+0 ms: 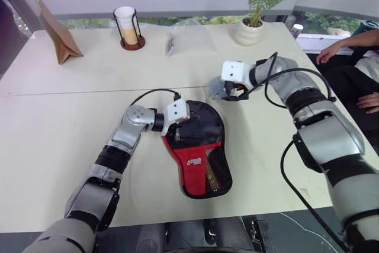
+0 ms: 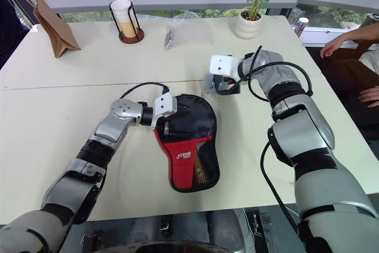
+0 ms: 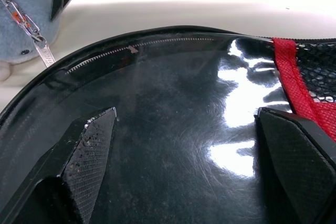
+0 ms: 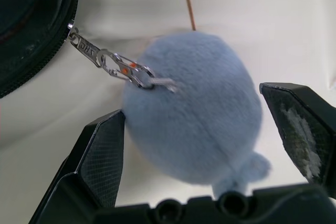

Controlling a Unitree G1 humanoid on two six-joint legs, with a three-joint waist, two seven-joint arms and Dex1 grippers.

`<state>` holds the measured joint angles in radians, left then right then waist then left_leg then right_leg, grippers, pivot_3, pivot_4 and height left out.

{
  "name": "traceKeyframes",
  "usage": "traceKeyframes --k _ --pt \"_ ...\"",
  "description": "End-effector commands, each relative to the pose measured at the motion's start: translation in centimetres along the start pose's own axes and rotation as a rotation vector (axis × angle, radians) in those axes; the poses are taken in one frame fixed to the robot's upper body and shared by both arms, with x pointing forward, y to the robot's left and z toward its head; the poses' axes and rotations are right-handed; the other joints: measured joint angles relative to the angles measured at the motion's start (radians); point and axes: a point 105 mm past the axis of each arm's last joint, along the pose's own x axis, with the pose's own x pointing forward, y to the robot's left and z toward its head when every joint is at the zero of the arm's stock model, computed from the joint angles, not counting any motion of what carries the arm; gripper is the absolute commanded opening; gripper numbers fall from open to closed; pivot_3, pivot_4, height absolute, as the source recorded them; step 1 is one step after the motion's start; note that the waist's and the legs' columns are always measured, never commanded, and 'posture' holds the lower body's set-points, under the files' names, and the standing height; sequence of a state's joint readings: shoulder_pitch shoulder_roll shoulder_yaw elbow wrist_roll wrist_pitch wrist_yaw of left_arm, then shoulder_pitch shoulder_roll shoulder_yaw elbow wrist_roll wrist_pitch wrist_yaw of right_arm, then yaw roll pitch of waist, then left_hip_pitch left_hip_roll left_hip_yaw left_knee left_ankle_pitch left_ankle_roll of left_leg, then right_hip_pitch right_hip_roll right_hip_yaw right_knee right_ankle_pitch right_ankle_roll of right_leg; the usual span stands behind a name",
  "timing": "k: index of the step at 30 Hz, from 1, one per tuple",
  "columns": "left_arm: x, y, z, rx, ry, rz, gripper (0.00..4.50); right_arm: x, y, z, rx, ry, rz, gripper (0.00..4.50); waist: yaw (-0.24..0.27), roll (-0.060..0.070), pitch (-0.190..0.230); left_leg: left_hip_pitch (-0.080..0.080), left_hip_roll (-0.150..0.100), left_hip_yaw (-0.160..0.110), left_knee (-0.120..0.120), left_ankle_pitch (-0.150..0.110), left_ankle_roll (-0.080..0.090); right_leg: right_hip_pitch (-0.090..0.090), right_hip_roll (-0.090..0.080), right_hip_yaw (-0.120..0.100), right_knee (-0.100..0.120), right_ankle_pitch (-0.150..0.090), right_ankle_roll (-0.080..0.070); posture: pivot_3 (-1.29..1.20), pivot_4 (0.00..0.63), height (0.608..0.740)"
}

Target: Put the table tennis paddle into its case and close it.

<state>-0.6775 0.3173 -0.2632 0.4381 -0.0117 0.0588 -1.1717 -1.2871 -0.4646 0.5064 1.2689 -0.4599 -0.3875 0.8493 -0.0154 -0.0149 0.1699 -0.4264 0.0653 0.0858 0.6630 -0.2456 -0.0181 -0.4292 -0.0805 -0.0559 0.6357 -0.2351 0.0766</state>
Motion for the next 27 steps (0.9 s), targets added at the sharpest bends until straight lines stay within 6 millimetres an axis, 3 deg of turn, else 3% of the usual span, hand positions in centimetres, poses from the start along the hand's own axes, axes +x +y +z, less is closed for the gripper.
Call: traceKeyframes --k 1,9,13,20,27 --pt "0.1 -0.5 -1.3 -0.002 0.057 0.001 4.48 -0.3 -1.4 0.7 -0.053 0.021 -0.041 4.5 0.0 0.0 0.0 0.0 0.0 0.0 0.0 0.0 0.0 0.0 0.0 0.0 0.0 0.0 0.0 0.0 0.15 0.74" --pt "0.4 -0.8 -1.9 -0.005 0.084 0.004 4.48 0.2 -1.5 0.5 -0.026 0.057 -0.067 4.5 0.0 0.001 0.0 0.002 0.0 0.0 0.0 0.0 0.0 0.001 0.0 0.0 0.001 0.0 0.0 0.0 0.15 0.74" --pt "0.5 -0.9 -1.9 -0.005 0.083 0.005 4.5 0.2 -1.7 0.4 -0.013 0.06 -0.073 3.29 0.001 0.001 0.0 0.002 0.0 0.0 0.0 0.0 0.0 0.002 0.0 0.0 0.001 0.0 0.0 0.0 0.15 0.74" --pt "0.6 -1.1 -2.0 -0.014 0.09 -0.008 4.5 -0.2 -1.8 0.2 -0.011 0.062 -0.064 0.2 0.001 0.001 0.0 0.002 0.0 0.0 0.0 0.0 0.0 0.002 0.0 0.0 0.001 0.0 0.0 0.0 0.15 0.74" --pt "0.6 -1.2 -2.3 -0.022 0.11 -0.022 4.5 -1.2 -1.1 -0.8 -0.077 0.076 0.014 0.2 0.002 0.001 0.0 0.002 0.0 0.0 0.0 0.0 0.0 0.002 0.0 0.0 0.001 0.0 0.0 0.0 0.15 0.74"
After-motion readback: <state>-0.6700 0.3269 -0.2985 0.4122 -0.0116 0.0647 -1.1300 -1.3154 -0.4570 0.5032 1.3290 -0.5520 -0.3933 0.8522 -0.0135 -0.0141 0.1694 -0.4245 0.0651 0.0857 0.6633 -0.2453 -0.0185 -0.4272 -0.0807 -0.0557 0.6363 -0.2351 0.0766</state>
